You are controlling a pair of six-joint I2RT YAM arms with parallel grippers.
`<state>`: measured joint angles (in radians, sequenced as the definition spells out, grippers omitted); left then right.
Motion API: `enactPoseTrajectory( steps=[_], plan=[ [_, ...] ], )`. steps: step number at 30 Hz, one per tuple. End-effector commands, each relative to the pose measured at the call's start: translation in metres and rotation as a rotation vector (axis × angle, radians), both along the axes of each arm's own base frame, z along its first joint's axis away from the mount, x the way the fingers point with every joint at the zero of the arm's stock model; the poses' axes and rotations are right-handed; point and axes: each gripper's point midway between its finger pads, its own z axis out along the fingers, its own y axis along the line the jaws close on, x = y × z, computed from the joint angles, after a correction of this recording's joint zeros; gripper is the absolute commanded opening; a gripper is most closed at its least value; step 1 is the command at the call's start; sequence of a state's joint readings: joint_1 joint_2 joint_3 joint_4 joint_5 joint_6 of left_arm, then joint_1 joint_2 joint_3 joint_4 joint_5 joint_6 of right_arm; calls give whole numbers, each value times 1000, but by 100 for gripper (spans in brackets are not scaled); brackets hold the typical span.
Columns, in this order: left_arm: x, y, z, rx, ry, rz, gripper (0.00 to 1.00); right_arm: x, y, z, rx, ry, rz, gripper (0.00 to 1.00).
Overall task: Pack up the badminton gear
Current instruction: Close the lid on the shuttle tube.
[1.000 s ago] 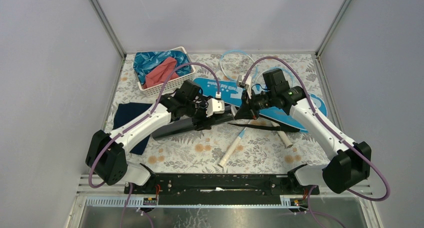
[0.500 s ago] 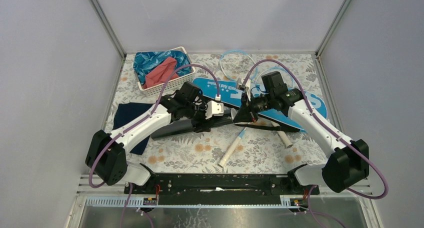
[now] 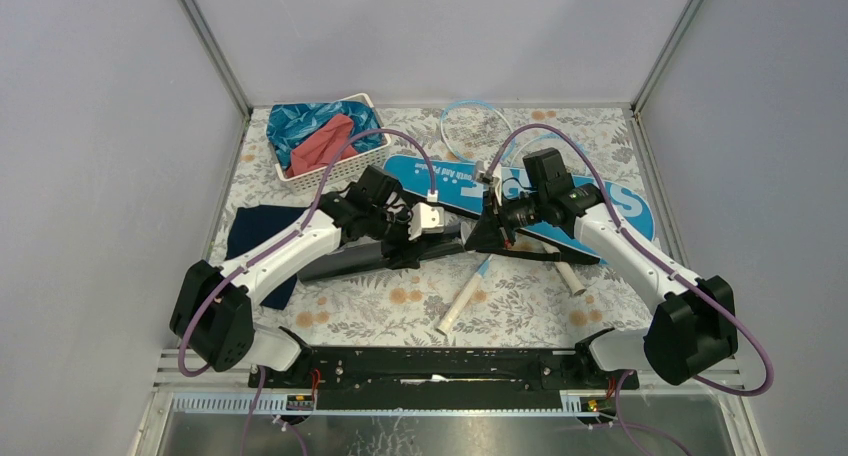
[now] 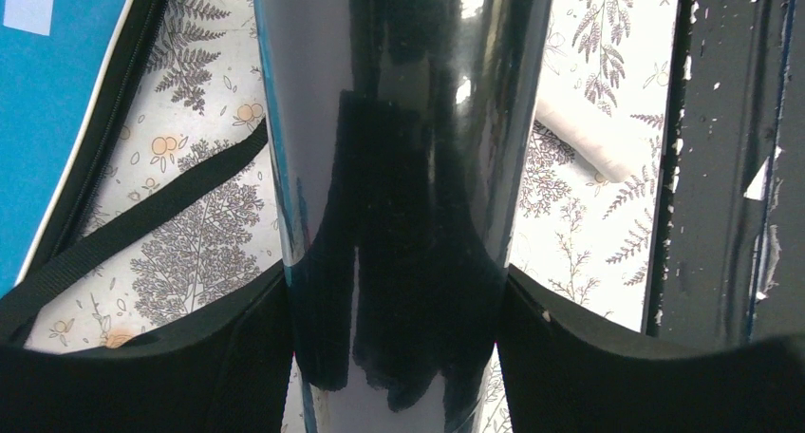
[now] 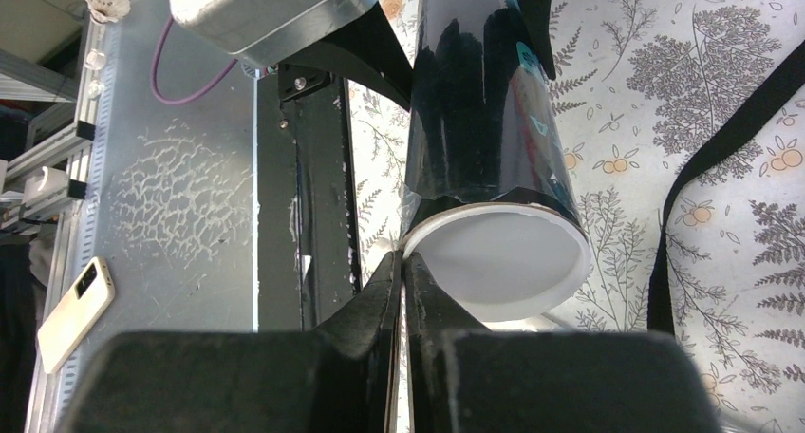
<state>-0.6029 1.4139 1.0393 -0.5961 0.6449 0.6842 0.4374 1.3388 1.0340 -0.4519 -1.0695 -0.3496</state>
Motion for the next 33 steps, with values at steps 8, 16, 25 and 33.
enactPoseTrajectory(
  steps=[8, 16, 25, 33],
  plan=[
    [27, -37, 58, -314, -45, -25, 0, 16, 17, 21, 80, -62, -37, 0],
    [31, -43, 64, -369, -6, 1, 0, 17, 24, 27, 140, -28, -22, 0],
    [43, -45, 79, -452, 53, 51, 0, 17, 29, 26, 186, -7, -18, 0],
    [55, -50, 77, -476, 90, 127, 0, 15, 31, 24, 198, 33, -15, 4]
  ],
)
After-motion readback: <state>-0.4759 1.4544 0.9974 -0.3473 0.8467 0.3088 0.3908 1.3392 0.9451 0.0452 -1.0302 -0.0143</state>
